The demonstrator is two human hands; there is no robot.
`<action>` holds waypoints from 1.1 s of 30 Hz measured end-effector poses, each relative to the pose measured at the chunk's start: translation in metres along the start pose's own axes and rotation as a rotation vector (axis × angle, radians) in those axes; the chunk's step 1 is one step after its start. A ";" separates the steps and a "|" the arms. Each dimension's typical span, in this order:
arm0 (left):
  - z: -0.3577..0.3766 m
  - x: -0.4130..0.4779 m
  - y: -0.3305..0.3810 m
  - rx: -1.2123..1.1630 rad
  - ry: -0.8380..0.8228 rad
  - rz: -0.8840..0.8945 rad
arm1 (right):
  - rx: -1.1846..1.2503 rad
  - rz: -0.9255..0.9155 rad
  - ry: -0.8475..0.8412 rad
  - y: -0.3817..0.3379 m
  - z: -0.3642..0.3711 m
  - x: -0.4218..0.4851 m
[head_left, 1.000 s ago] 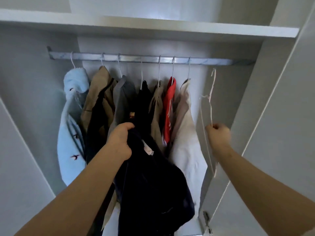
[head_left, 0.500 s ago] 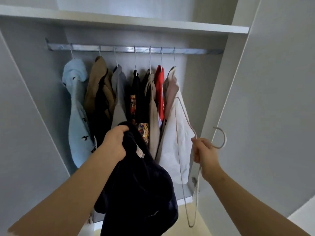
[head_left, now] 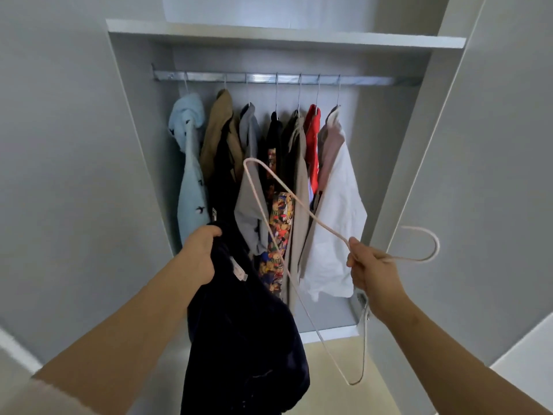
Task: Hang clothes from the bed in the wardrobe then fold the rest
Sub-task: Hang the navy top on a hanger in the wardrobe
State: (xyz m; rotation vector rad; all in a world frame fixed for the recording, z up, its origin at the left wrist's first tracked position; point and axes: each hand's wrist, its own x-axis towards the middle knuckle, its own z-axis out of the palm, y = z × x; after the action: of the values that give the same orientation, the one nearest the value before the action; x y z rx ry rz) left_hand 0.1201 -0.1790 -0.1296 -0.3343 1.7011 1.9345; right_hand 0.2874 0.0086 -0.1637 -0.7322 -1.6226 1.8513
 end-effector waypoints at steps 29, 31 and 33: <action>-0.014 -0.098 -0.039 0.956 -0.456 0.927 | -0.376 0.059 -0.042 -0.010 0.046 -0.114; -0.020 -0.101 -0.036 1.104 -0.464 1.092 | -0.329 0.021 0.000 -0.019 0.046 -0.110; -0.028 -0.099 -0.029 1.360 -0.249 1.505 | -0.336 -0.021 0.020 -0.030 0.047 -0.107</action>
State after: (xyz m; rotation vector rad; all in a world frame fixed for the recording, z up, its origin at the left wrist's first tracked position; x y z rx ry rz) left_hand 0.2130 -0.2271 -0.1075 1.9811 2.7891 0.7012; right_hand 0.3290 -0.0975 -0.1248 -0.8664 -1.9452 1.5675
